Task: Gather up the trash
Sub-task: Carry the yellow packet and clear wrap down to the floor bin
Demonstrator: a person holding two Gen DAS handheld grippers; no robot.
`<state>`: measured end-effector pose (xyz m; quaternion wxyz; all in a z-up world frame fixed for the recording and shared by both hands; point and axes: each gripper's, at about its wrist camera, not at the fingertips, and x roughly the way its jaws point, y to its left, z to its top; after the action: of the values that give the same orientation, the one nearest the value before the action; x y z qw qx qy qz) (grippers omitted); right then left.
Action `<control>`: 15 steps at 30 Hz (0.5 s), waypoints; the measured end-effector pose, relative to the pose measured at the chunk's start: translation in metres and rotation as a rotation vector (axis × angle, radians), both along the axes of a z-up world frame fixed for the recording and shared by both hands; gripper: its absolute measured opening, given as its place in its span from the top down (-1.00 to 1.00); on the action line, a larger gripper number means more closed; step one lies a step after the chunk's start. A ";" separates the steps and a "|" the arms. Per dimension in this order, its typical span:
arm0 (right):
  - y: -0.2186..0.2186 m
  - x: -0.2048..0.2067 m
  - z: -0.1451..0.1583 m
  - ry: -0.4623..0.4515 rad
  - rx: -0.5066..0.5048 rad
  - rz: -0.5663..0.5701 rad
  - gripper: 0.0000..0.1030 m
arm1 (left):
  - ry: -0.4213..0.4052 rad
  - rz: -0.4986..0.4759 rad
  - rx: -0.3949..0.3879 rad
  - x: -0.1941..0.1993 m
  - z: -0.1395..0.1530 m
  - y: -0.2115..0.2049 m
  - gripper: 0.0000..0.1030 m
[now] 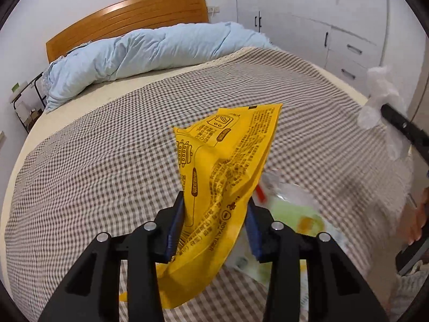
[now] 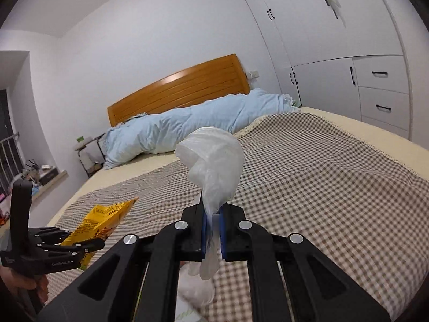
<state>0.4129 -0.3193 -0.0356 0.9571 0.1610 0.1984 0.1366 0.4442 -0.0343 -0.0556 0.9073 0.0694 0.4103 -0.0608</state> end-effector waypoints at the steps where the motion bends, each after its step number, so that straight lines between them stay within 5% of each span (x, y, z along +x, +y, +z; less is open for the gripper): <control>1: -0.001 -0.008 0.001 -0.002 0.006 0.003 0.85 | -0.008 -0.005 -0.012 -0.011 0.005 -0.001 0.24; 15: -0.004 -0.103 -0.010 0.017 -0.049 0.033 0.85 | -0.117 -0.073 -0.110 -0.146 0.012 -0.025 0.24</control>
<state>0.3102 -0.3237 -0.0454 0.9566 0.1355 0.2125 0.1461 0.2987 -0.0592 -0.0440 0.9293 0.0379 0.3498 -0.1123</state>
